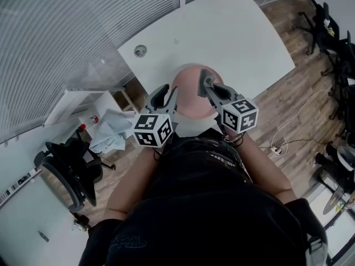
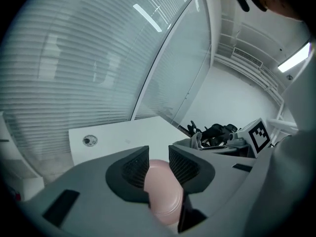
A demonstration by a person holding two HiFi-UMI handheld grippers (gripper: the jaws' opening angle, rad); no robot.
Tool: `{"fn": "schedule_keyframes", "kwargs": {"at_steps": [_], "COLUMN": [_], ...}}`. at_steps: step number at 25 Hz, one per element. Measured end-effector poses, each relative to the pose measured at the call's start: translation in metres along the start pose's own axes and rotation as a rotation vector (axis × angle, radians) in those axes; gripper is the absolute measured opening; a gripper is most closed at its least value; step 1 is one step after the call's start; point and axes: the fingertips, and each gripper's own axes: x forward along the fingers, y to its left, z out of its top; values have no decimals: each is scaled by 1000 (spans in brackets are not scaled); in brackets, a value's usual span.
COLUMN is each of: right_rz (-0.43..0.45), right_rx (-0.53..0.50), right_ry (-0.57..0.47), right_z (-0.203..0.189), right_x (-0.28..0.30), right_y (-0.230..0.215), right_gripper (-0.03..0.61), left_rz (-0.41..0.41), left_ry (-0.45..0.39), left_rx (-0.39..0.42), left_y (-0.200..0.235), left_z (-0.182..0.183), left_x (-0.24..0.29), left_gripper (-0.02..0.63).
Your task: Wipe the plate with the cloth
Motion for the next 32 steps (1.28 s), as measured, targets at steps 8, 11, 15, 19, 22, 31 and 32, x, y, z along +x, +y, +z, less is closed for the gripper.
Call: {"fn": "schedule_keyframes", "kwargs": {"at_steps": [8,11,15,19,22,31,32], "right_rz": [-153,-165,-174,-204,-238,-287,-292], "right_rx": [91,101,127,149,158,243,244], "right_ry": [166,220,267,312,353,464,471], "right_z": [-43,-55,-68,-79,-85,-104,-105], "right_x": [31,41,56,72,84,108,109], "right_y": [-52,-60,-72,-87,-98,-120,-122], "right_gripper": [35,35,35,35,35,34,34], "left_rz": [46,55,69,64,67,39,39], "left_ry": [142,185,237,297,337,448,457], "left_rx": [-69,-75,-85,-90,-98,-111,-109], "left_y": [42,52,67,76,83,91,92], "left_z": [-53,-67,-84,-102,-117,-149,-151], "left_x": [30,41,57,73,83,102,103], "left_gripper": [160,164,164,164,164,163,161]}}
